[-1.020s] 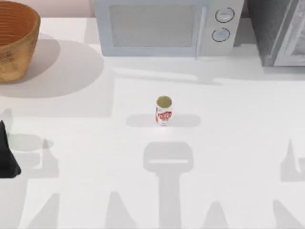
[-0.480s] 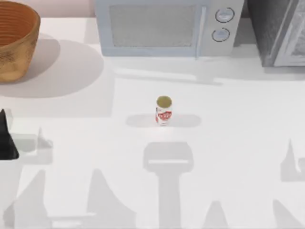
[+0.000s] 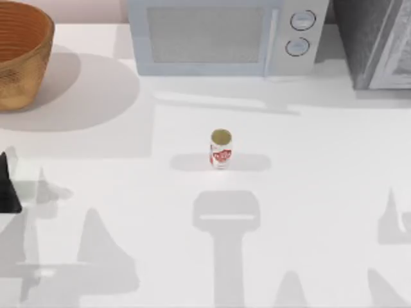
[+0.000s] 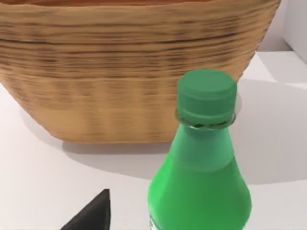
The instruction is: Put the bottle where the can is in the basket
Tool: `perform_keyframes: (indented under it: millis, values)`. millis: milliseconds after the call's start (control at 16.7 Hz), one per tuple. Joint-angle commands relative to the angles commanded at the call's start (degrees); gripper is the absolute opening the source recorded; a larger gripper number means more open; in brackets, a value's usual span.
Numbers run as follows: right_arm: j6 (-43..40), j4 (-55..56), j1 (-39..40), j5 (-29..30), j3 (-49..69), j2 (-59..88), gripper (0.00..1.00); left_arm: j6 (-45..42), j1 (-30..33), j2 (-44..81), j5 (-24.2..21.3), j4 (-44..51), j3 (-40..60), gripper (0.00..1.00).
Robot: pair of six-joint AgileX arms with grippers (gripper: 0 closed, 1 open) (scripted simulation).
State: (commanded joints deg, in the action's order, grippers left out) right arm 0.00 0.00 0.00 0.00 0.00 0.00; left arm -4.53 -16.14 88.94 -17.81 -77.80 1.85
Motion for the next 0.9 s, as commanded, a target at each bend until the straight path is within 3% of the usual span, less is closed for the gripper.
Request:
perform_keyframes:
  millis: [420,900]
  values:
    - [0.0,0.0,0.0,0.0,0.0,0.0,1.0,-0.88,-3.89,21.43,-3.95,-17.9,0.43,1.0]
    - [0.0,0.0,0.0,0.0,0.0,0.0,1.0,-0.9,-3.99,23.4,-4.18,-19.41,0.42,1.0]
